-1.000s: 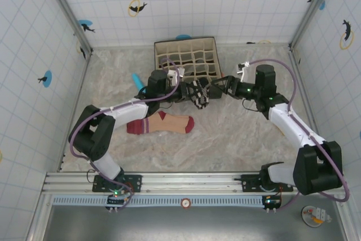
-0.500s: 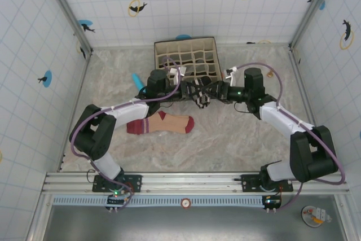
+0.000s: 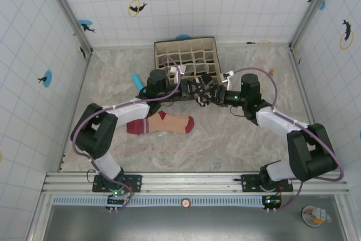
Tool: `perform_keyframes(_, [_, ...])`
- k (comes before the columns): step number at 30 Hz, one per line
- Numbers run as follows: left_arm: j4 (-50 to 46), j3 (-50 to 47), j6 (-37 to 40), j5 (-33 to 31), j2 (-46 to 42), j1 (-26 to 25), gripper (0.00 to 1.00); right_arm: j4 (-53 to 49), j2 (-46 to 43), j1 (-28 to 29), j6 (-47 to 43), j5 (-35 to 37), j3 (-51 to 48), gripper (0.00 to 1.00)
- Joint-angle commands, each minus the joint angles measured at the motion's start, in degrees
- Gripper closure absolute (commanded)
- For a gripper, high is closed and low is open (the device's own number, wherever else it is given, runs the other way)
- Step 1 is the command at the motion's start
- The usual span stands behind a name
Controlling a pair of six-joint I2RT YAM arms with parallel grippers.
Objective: Roll the socks
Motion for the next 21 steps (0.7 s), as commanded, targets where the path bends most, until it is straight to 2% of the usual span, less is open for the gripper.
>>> perform_keyframes(1, [4.80, 1.16, -1.69, 1.57, 0.75, -0.55, 1.00, 6.84, -0.19, 0.19, 2.33, -0.02, -1.47, 0.47])
perform_keyframes(13, [5.99, 0.94, -2.51, 1.15, 1.50, -1.17, 1.00, 9.55, -0.20, 0.17, 3.50, 0.74, -0.96, 0.90])
perform_keyframes(14, [5.61, 0.91, -2.28, 0.89, 1.41, -1.12, 0.96, 9.48, -0.20, 0.16, 3.57, 0.58, -0.98, 0.94])
perform_keyframes(16, [4.94, 1.02, -1.73, 0.53, 1.15, -1.17, 0.80, 9.27, -0.27, 0.19, 3.55, 0.48, -0.77, 1.00])
perform_keyframes(18, [4.19, 0.98, -1.13, 0.27, 0.84, -1.18, 0.54, 8.38, -0.46, 0.19, 3.07, 0.78, -0.36, 1.00])
perform_keyframes(20, [2.09, 1.25, 0.15, -0.25, 0.37, -1.07, 0.34, 5.62, -0.72, -0.12, 1.28, 1.04, 0.90, 1.00])
perform_keyframes(21, [0.63, 1.60, 1.09, -0.58, 0.06, -1.08, 0.28, 3.46, -0.88, -0.28, -0.06, 1.30, 1.78, 1.00])
